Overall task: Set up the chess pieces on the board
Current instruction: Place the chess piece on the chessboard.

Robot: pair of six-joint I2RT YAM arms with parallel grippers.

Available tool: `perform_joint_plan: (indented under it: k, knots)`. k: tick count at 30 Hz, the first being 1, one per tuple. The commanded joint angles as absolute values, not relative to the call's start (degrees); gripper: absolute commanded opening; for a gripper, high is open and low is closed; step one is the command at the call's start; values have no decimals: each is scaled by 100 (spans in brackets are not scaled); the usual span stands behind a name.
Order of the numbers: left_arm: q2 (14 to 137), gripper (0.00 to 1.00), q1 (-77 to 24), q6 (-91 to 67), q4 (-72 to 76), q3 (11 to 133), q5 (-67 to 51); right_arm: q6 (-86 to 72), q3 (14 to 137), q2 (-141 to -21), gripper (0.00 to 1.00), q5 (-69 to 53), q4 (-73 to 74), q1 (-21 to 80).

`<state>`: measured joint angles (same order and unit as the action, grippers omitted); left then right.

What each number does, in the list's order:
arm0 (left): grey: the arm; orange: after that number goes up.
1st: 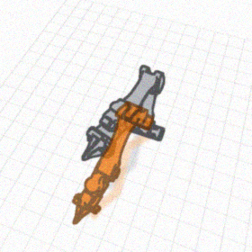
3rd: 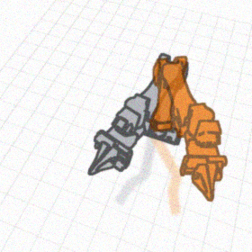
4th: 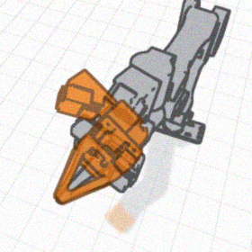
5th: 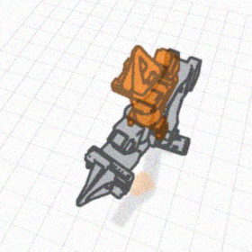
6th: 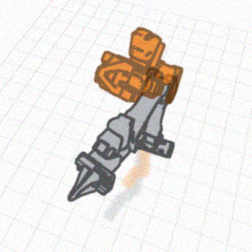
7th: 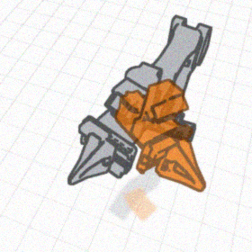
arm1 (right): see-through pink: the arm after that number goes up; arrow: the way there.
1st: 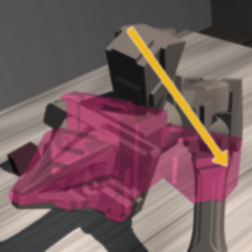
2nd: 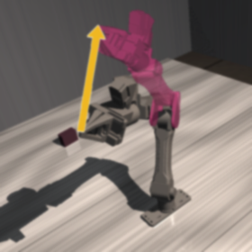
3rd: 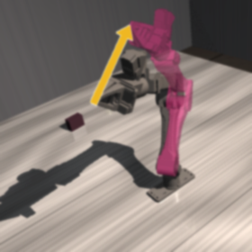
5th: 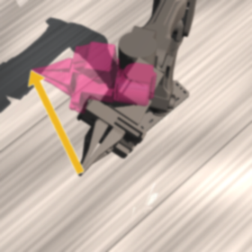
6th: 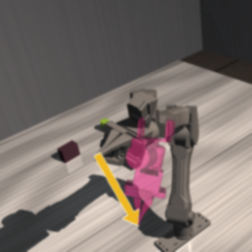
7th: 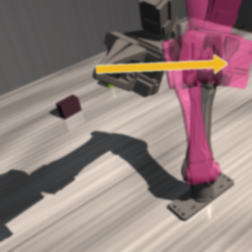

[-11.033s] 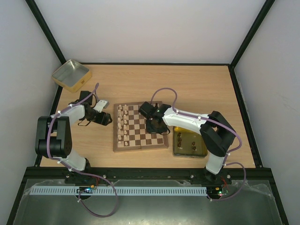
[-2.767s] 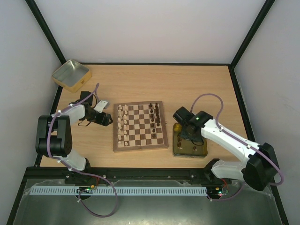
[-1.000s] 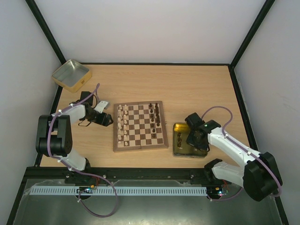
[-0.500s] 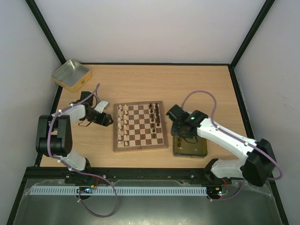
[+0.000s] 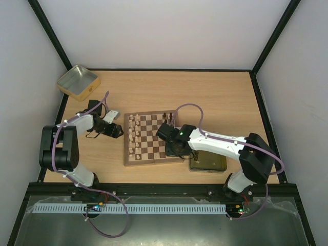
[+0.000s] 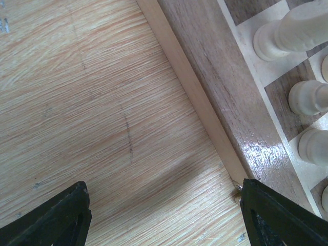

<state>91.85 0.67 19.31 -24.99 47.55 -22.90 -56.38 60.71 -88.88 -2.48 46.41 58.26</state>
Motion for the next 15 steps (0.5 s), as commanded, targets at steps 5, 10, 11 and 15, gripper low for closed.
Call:
perform_joint_plan:
  k: [5, 10, 11, 15]
  knots:
    - [9149, 80, 60, 1978, -2588, 4756, -2320, -5541, 6275, -9193, 5, -454, 4345, 5872]
    - [9158, 80, 66, 1987, -2592, 4755, -2329, -5503, 6280, -9311, 5, -554, 4257, 5872]
    - [9159, 80, 70, 1986, -2593, 4755, -2329, -5494, 6275, -9334, 5, -579, 4247, 5871]
    - [9149, 80, 69, 1987, -2593, 4755, -2329, -5474, 6248, -9385, 5, -658, 4195, 5888]
